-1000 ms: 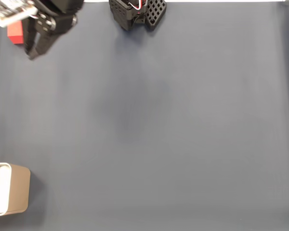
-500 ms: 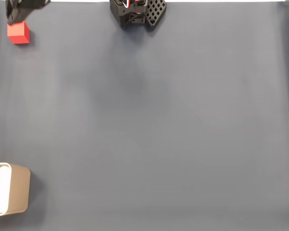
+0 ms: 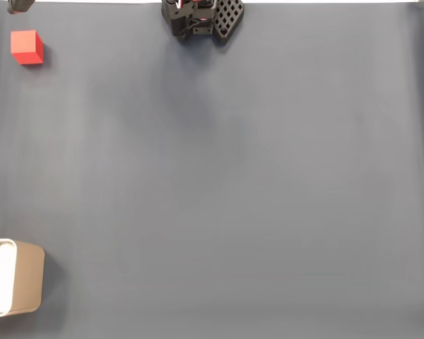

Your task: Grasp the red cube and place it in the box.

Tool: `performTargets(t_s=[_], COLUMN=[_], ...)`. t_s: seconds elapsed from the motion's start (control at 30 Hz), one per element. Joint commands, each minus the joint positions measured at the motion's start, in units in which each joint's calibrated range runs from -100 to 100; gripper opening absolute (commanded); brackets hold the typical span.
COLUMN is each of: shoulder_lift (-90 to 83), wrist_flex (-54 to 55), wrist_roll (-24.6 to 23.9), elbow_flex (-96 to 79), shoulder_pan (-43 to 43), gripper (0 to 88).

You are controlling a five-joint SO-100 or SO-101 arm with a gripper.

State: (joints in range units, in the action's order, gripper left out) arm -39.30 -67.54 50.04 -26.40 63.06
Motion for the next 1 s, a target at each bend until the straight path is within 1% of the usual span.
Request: performTargets(t_s=[0.0, 0.27, 0.73, 0.97], shoulder_lift=[0.13, 0.65, -0.39, -0.39], wrist_flex=[-0.25, 0.08, 0.98, 3.28], wrist_roll=[-0.15, -0.59, -4.30, -4.30], elbow_flex=[1.22, -0.88, -5.62, -7.36], shoulder_pan=[1.79, 4.20, 7.47, 9.10], gripper=[0.0, 0.7, 19.9, 24.2])
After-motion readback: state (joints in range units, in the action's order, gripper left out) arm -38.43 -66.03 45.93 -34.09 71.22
